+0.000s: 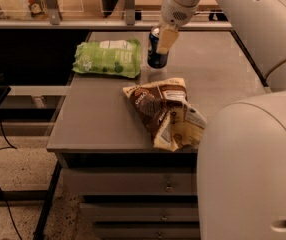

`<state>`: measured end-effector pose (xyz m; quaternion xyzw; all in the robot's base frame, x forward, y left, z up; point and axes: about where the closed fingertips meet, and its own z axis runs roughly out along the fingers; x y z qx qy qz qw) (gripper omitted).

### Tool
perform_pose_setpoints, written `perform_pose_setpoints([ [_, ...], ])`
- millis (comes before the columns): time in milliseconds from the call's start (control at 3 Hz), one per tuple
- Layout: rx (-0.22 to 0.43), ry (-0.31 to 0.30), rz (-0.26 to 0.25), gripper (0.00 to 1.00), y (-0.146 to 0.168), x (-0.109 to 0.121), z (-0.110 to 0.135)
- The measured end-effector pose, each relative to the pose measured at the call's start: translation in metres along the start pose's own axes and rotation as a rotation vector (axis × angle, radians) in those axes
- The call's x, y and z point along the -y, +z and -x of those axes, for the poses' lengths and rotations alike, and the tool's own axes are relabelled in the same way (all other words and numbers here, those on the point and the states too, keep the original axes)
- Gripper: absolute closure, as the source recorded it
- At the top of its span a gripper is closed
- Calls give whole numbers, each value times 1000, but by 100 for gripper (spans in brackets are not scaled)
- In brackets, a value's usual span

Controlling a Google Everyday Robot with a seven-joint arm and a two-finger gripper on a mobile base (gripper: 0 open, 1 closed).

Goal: Move pepsi can near green rice chip bag

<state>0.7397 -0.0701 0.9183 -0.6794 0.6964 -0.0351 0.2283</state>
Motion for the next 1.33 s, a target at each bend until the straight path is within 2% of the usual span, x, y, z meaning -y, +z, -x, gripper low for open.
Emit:
perform_pose_setpoints([
  [667,-12,1,14,13,10,-1,-5],
  [1000,-12,0,17,0,14,-1,-5],
  [1333,-12,0,17,0,14,-1,-5],
])
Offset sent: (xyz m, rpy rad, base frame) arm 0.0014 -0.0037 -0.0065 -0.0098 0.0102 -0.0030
